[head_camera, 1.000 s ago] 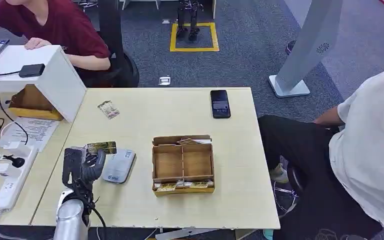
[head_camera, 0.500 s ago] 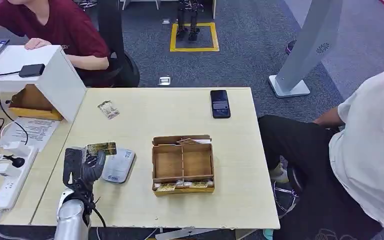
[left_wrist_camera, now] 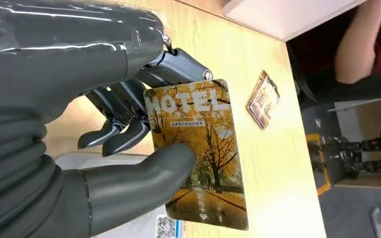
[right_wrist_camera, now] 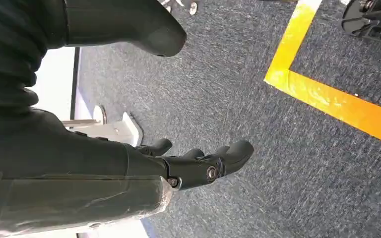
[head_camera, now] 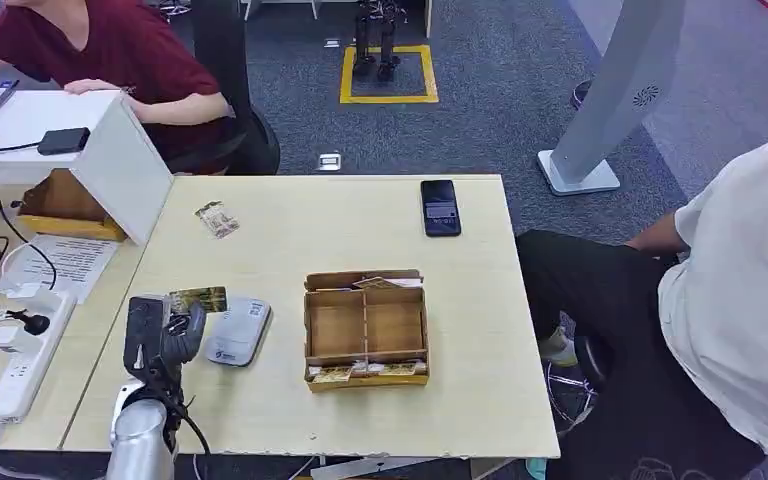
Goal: Pass the card to the sensor for recognition and then transmit it.
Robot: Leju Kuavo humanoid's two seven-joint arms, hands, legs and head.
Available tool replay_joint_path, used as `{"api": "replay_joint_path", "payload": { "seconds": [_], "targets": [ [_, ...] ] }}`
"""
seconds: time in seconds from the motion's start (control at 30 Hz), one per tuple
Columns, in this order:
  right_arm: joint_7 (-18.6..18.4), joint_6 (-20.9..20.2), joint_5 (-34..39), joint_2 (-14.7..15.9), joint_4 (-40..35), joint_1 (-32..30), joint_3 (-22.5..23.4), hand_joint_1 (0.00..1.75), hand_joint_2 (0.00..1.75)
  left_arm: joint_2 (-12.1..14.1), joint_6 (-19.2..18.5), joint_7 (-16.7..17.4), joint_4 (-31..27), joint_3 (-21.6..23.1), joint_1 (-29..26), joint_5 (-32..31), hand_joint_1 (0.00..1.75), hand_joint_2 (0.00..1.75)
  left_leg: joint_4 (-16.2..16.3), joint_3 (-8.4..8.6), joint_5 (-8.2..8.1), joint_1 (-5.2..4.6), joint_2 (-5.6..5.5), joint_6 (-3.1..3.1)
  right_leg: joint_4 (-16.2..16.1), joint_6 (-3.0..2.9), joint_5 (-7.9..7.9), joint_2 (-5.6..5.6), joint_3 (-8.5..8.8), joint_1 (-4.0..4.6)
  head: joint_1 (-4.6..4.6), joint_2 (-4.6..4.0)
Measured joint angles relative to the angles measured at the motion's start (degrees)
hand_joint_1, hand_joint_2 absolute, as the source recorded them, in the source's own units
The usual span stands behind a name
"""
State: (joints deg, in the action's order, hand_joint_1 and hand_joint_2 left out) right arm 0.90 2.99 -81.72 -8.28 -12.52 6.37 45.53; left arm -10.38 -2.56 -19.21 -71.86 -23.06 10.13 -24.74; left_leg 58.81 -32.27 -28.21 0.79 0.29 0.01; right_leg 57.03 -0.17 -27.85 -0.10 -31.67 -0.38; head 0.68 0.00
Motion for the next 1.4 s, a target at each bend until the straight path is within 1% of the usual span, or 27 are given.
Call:
{"api": "replay_joint_path", "payload": {
  "seconds": [0.17, 0.43, 0.83, 1.4],
  "targets": [
    [-0.13, 0.04, 0.02, 0.00, 0.00, 0.00, 0.11, 0.00, 1.75, 0.11, 0.17, -0.02, 0.46, -0.81, -0.18, -0.74, 1.75, 1.75, 0.00, -0.02, 0.00, 0.00, -0.01, 0.00, 0.00, 0.00, 0.00, -0.01, 0.00, 0.00, 0.00, 0.00],
    [0.31, 0.20, 0.09, 0.00, 0.00, -0.02, 0.42, 0.00, 1.75, 0.09, -0.98, 0.00, 0.46, -1.70, -1.70, -0.79, 1.75, 1.75, 0.00, -0.02, 0.00, 0.00, -0.01, 0.00, 0.00, 0.00, 0.00, -0.02, 0.00, 0.00, 0.00, 0.00],
    [0.31, 0.20, 0.09, 0.02, 0.00, -0.03, 0.50, 0.00, 1.75, 0.09, -1.09, 0.00, 0.46, -2.01, -2.94, -0.81, 1.75, 1.75, 0.00, -0.02, 0.00, 0.00, -0.02, 0.00, 0.00, 0.00, -0.01, -0.02, 0.00, 0.00, 0.00, 0.00],
    [0.68, 0.20, 0.02, 0.02, 0.00, -0.03, 1.00, 0.00, 1.75, 0.07, -1.27, 0.00, 0.44, -2.08, -3.06, -0.94, 1.75, 1.75, 0.00, -0.01, 0.00, 0.00, -0.02, 0.00, 0.00, 0.00, 0.00, -0.02, 0.00, 0.00, 0.00, 0.00]
  ]
}}
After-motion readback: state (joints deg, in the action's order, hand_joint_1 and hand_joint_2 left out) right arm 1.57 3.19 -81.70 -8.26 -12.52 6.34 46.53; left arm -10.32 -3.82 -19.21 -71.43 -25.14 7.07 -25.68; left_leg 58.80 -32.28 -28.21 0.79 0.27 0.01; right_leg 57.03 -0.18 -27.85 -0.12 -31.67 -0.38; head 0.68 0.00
